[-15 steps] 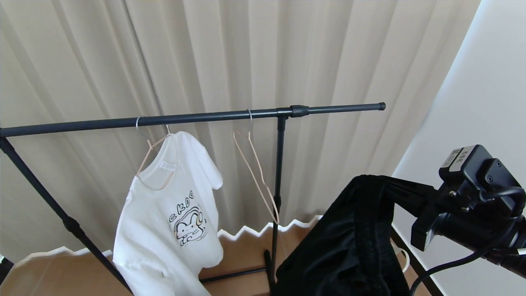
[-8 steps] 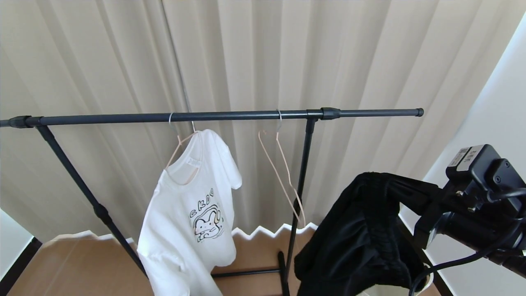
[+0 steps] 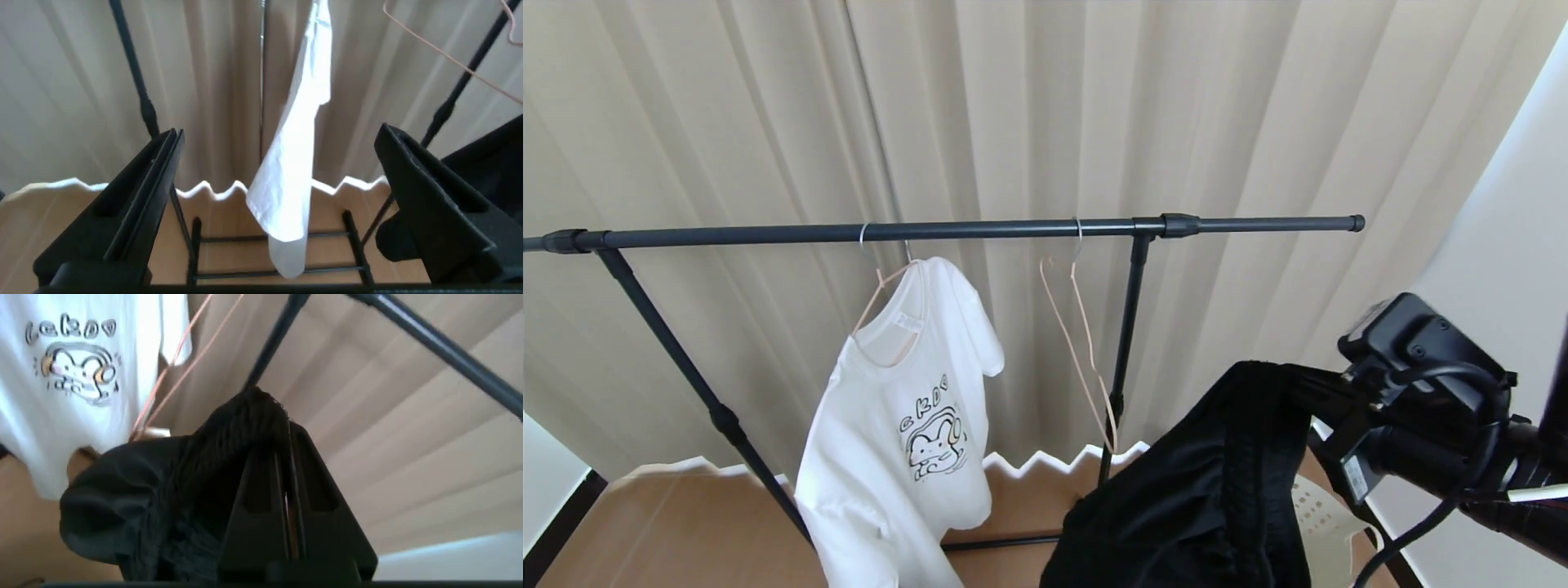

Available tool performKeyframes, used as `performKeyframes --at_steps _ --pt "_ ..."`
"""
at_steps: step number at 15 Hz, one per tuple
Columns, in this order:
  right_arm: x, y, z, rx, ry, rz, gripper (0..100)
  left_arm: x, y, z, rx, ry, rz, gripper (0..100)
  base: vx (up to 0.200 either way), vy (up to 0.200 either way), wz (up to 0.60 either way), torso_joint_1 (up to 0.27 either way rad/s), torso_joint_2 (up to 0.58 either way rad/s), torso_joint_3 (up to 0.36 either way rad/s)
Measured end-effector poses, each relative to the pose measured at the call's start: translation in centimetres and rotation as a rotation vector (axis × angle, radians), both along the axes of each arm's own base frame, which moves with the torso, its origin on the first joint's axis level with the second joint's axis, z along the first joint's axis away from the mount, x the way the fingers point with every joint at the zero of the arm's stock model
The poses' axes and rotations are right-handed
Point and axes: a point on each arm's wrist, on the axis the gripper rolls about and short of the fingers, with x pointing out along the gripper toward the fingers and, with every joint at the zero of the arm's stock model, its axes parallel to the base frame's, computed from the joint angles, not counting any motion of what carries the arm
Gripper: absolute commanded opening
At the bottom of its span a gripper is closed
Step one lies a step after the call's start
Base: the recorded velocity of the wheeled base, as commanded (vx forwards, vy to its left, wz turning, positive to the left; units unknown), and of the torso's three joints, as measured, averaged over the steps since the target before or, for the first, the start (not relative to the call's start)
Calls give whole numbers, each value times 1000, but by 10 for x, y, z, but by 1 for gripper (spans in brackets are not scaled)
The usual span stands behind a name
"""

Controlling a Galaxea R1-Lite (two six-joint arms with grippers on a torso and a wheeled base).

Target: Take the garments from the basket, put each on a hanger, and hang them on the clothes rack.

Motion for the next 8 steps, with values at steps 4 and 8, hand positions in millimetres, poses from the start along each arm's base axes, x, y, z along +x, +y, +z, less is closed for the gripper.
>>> performKeyframes --at_steps 4,8 --pt "-11 9 30 -47 278 33 0 18 -2 14 42 161 -81 100 0 0 0 0 0 0" --pt "-15 29 67 223 554 187 0 58 -7 55 -85 321 -159 100 0 0 0 0 0 0"
